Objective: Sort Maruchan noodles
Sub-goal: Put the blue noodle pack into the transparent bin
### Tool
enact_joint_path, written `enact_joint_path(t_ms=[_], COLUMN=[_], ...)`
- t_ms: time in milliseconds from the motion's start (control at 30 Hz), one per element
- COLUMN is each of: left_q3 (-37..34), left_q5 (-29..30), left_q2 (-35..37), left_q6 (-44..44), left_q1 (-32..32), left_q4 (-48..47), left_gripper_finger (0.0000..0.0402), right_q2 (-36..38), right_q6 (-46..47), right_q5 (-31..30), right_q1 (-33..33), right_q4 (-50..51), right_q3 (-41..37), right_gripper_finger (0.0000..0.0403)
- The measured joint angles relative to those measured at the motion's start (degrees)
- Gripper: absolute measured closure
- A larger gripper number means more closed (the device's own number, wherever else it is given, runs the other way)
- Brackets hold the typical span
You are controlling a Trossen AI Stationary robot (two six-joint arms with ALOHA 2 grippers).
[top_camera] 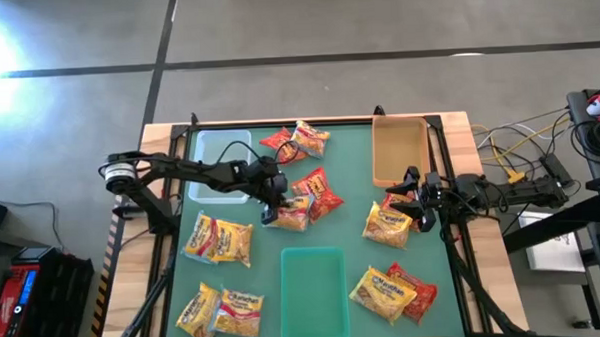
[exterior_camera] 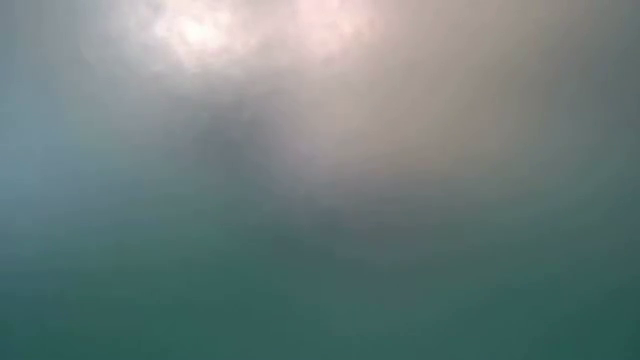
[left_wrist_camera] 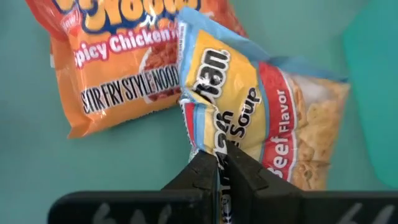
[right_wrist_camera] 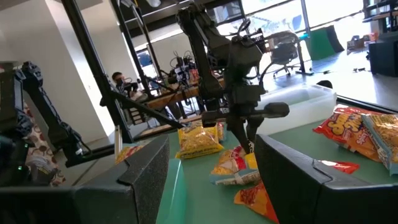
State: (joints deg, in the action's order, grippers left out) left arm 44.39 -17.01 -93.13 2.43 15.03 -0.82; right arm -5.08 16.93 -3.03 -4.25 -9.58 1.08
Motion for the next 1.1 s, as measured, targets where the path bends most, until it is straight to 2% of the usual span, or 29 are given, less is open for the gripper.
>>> enact_joint_path(t_ms=[400, 1100], left_q3=[2.0, 1.0], left_q5=[1.6, -0.5], left_q2=[4.3, 2.2], left_q6=[-0.1, -0.9], left_q1=[0.1, 0.0], left_q4=[-1.7, -2.1], left_gripper_finger=[0.0401, 0.0401], right_q2=[0.0, 0.0], right_q6=[0.0, 0.0], right_q5=[0.0, 0.0], right_q1=[0.0, 0.0], right_q4=[0.3, 0.3], right_q3=[0.0, 0.0], right_gripper_finger=[0.0179, 0.0179])
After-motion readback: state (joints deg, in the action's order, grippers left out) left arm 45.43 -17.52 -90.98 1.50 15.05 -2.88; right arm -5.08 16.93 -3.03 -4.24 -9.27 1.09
